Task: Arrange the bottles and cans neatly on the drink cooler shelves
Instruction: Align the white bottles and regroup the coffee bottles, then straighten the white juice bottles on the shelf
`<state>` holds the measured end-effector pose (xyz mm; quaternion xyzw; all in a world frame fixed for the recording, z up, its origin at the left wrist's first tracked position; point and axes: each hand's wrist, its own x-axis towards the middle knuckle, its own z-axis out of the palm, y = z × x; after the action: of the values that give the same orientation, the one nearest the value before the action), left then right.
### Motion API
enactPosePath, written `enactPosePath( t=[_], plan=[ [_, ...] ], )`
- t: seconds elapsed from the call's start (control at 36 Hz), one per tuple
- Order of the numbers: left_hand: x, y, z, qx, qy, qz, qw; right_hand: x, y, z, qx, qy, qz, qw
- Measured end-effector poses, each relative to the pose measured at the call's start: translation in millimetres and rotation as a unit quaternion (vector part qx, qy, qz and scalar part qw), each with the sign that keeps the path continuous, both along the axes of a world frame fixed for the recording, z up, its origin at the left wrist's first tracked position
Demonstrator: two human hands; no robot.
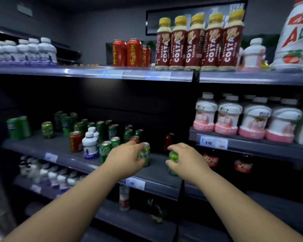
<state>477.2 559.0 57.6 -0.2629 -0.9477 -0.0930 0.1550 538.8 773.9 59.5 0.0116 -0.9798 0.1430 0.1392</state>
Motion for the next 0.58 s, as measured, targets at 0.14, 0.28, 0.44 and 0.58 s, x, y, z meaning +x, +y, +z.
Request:
enactPosePath(
  t=[0.14,0.28,0.44,0.58],
  plan=[
    [17,-65,-31,-0.028,-0.064,0.048,0.996,4,-48,-30,-0.013,-0.058,0.011,0.998],
    [23,-138,-44,-0.023,-0.066,0.100,0.993,-9,-114,-44,-0.015,-0.090,0.049,0.995],
    [14,-239,-48,-0.010,-0.074,0.142,0.987,-44,-225,-53,-0.021,-0.087,0.093,0.992],
    [-13,-336,-56,-0.004,-0.084,0.161,0.983,-76,-333,-60,-0.038,-0.087,0.117,0.989]
  ],
)
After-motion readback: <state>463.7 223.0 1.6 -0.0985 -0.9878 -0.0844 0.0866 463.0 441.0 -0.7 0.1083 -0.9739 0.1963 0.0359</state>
